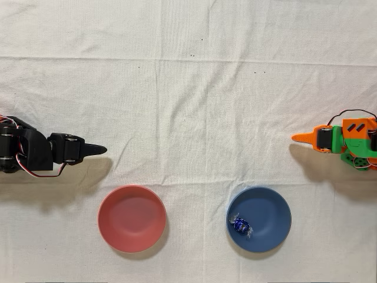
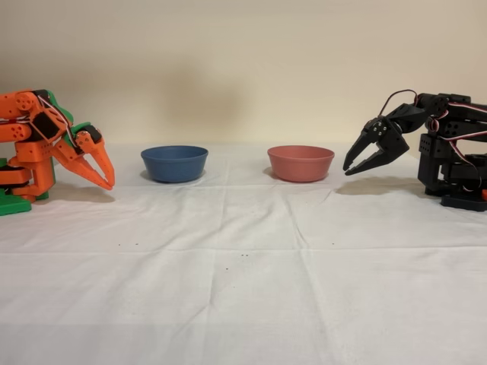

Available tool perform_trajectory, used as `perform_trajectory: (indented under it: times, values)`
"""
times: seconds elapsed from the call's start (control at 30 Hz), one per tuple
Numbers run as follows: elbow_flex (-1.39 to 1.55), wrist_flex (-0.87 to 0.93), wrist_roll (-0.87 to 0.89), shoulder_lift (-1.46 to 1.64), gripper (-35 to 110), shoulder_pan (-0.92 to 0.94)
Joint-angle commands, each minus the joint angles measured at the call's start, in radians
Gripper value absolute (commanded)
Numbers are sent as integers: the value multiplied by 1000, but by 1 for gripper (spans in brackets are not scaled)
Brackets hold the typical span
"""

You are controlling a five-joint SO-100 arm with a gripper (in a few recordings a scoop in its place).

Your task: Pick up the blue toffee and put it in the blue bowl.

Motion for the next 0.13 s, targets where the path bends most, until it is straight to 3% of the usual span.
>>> perform_trajectory:
  times: [0.0,0.1]
  values:
    - [-17,20,-18,0,0,3]
    - [-17,20,-18,0,0,3]
